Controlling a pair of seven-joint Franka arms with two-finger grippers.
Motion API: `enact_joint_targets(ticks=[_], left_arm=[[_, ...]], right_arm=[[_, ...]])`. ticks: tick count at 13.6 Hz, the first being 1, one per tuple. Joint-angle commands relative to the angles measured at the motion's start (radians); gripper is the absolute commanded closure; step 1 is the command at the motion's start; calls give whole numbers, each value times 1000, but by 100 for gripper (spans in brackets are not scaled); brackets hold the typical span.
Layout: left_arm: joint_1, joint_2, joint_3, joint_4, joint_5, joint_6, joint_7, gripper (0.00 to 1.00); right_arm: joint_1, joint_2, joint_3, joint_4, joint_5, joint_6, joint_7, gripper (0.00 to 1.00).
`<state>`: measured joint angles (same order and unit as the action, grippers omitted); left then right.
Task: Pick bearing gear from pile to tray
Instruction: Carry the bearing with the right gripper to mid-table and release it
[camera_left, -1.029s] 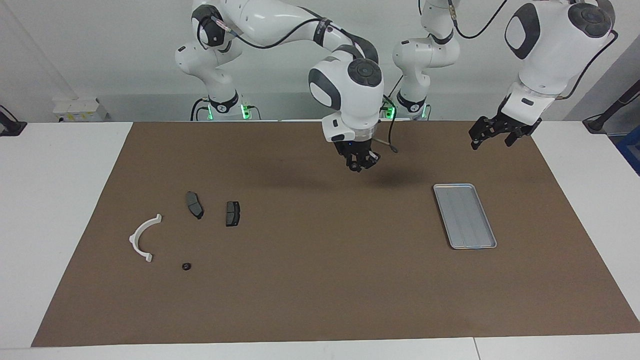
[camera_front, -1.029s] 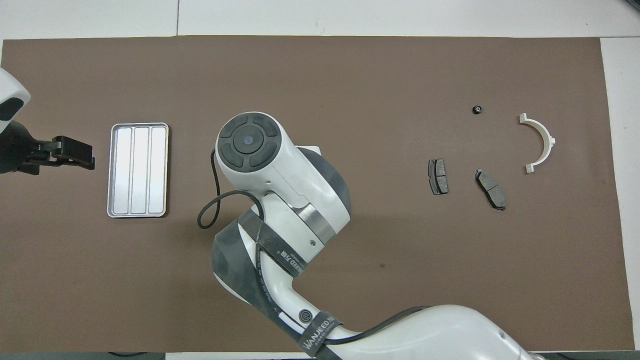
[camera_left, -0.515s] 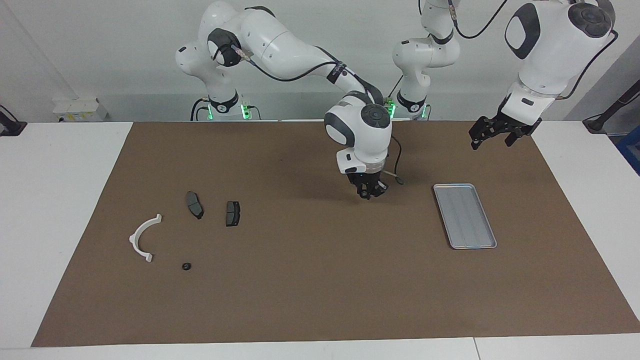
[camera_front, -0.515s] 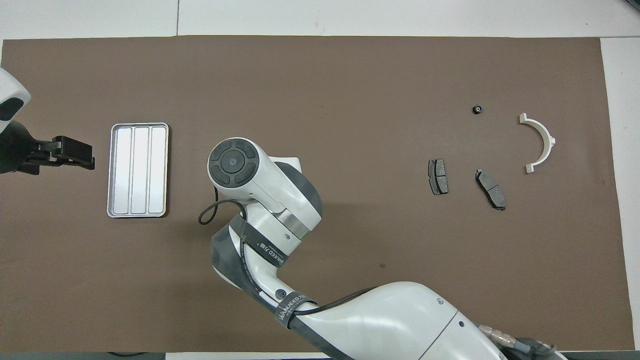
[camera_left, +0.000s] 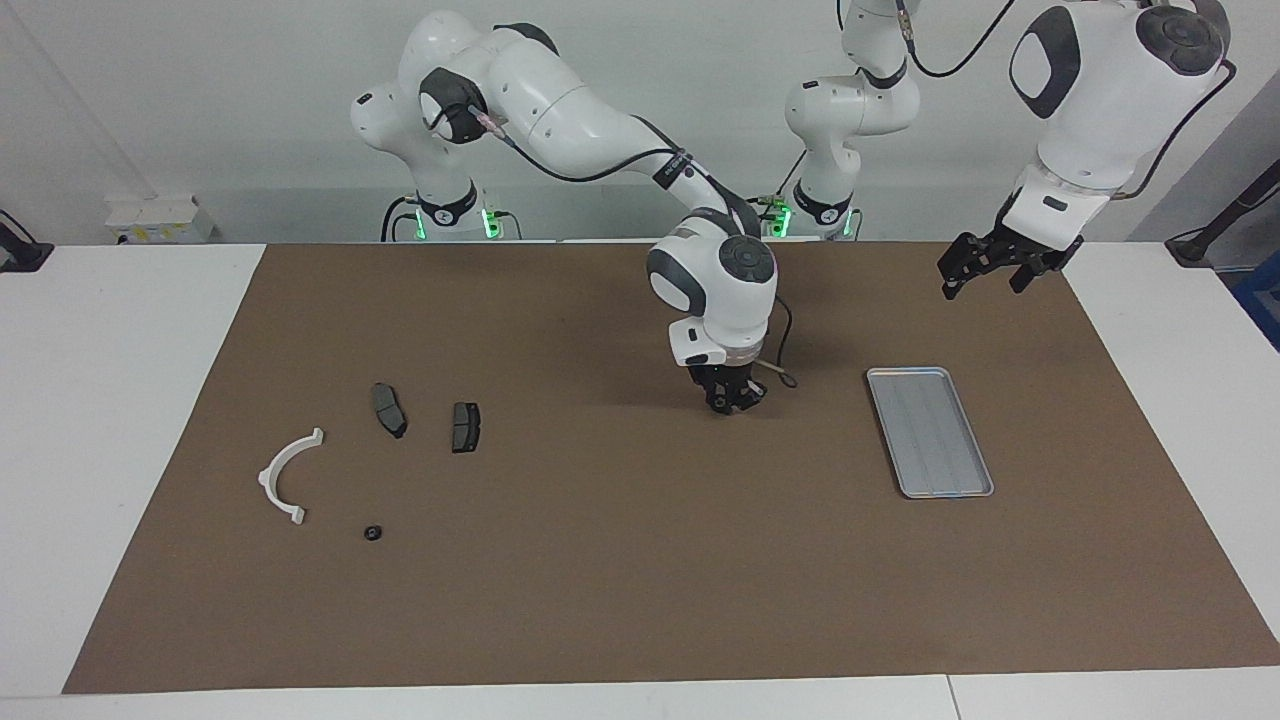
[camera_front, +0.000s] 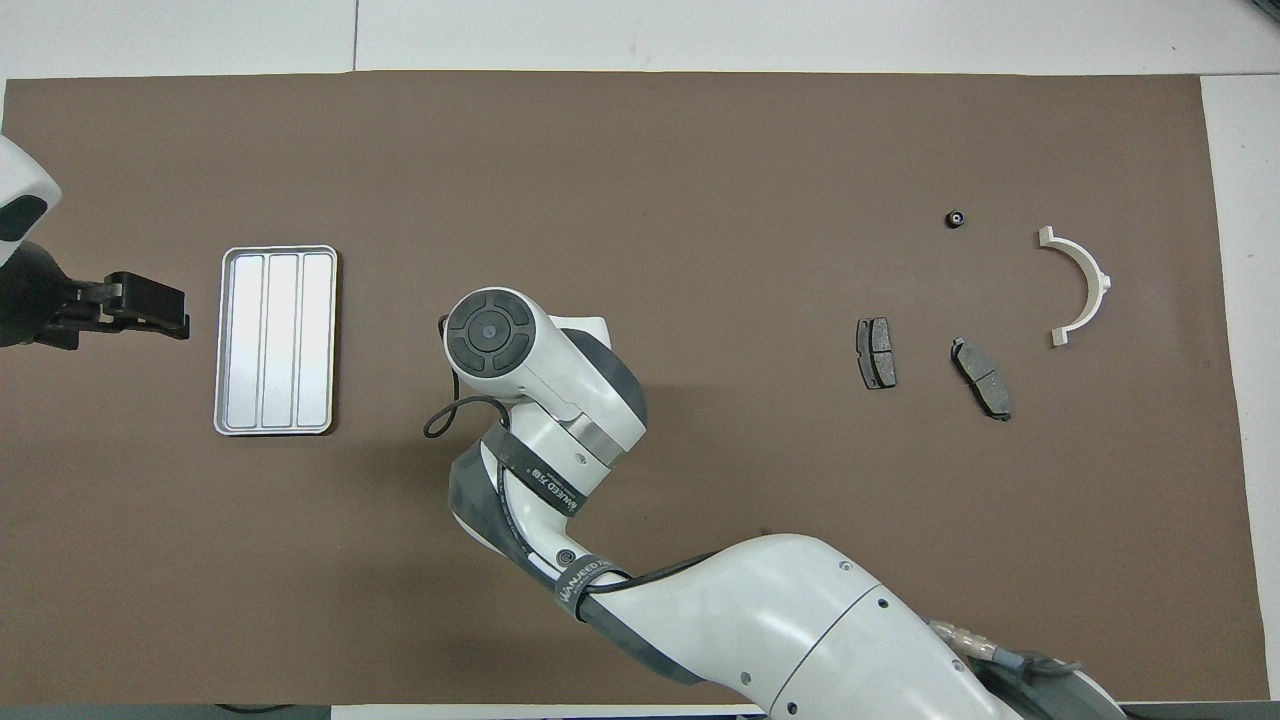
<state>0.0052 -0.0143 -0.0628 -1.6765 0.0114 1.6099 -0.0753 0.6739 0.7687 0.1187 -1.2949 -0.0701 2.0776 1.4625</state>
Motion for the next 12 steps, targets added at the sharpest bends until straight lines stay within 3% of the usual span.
enact_joint_targets(ticks=[1, 3, 4, 8, 12], left_arm=[[-11, -24, 12, -20, -1, -10, 6, 0], [-11, -24, 12, -20, -1, -8, 6, 0], [-13, -24, 11, -20, -1, -10, 8, 0], [-11, -24, 11, -20, -1, -8, 8, 0], [-11, -24, 11, -20, -1, -10, 6, 0]], right_arm=[[-11, -8, 7, -23, -20, 22, 16, 100], [-11, -9, 3, -21, -22, 3, 16, 20], [-10, -9, 3, -15, -22, -16, 16, 0], [-60, -52, -5, 69, -23, -198, -33, 0], [-193, -195, 2, 83, 1, -322, -337, 0]])
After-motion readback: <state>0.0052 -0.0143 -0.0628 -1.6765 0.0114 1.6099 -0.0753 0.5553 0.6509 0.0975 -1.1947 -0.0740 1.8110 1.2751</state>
